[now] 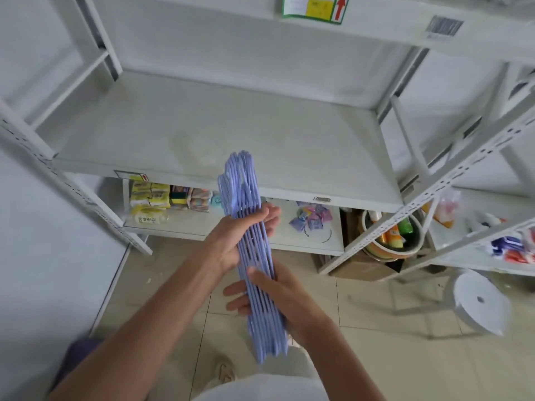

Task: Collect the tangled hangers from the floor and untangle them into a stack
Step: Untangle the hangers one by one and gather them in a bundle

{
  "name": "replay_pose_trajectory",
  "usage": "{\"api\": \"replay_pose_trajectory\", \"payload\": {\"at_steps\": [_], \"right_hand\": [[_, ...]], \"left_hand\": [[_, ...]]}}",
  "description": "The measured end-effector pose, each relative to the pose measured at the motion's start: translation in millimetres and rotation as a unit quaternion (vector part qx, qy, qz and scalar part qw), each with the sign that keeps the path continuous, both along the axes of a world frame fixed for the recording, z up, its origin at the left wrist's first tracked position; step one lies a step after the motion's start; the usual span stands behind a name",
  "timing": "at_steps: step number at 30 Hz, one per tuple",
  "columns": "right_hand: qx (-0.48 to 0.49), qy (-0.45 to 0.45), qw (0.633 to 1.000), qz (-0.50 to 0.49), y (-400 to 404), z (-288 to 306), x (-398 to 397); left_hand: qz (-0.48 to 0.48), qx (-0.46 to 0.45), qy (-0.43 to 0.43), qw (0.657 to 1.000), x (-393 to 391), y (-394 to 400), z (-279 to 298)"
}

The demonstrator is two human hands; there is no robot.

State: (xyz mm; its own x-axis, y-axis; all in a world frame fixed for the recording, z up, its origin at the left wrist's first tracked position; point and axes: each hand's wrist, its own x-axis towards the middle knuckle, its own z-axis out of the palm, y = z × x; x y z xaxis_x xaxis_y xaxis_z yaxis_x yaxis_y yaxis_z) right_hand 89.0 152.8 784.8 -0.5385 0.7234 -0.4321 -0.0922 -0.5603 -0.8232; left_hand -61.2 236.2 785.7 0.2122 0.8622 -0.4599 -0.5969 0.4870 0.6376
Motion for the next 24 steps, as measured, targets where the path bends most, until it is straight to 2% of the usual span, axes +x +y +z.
{"api": "replay_pose_trajectory", "payload": {"at_steps": [2, 4, 9, 12, 17, 21, 24], "right_hand": [[-0.026, -0.003, 0.999, 0.033, -24, -1, 9], [-0.009, -0.016, 0.999, 0.045, -46, -6, 15], [0.031, -0.065, 0.997, 0.040, -70, -12, 33], [0.039, -0.046, 0.998, 0.021, -78, -17, 47], [0.041, -0.023, 0.998, 0.031, -76, -21, 81], [-0.020, 0.022, 0.998, 0.049, -51, -21, 116], [-0.064, 0.068, 0.994, 0.061, -21, -10, 120]], "left_hand": [[-0.023, -0.003, 0.003, 1.000, -7, 2, 10], [-0.064, -0.035, 0.019, 0.997, -12, 6, 21], [-0.166, -0.122, 0.018, 0.978, -12, 10, 42], [-0.206, -0.123, 0.022, 0.970, -6, 9, 47], [-0.216, -0.108, 0.004, 0.970, 18, 7, 50], [-0.218, -0.067, 0.022, 0.973, 44, 4, 43], [-0.185, -0.059, 0.044, 0.980, 70, 5, 34]]}}
